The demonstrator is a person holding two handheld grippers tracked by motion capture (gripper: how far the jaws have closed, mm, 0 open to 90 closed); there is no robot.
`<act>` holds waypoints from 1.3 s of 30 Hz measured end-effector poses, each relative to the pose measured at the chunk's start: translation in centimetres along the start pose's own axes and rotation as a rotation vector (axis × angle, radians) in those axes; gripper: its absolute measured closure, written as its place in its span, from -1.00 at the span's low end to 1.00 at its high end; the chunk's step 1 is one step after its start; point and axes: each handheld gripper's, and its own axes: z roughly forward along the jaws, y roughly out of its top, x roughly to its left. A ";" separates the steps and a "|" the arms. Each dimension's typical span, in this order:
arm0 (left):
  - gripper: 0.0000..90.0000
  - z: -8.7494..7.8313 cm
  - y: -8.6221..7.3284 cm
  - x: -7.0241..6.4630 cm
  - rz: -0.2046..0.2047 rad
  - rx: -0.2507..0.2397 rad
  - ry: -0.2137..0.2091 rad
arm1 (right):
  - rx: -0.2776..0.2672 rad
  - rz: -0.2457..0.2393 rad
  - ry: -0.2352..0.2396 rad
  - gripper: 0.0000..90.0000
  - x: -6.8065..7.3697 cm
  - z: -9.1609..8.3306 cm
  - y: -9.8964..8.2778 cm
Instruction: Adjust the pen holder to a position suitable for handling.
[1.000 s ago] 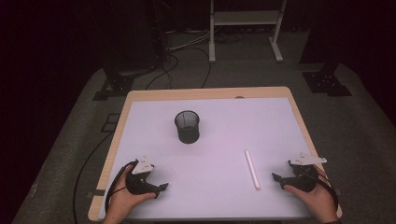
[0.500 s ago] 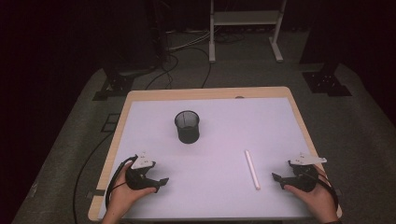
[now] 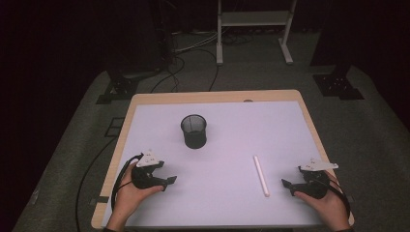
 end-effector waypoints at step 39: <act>-0.37 0.1 5.8 2.4 -0.015 0.013 0.004 | 0.002 -0.001 0.001 -0.71 0.0 0.0 0.0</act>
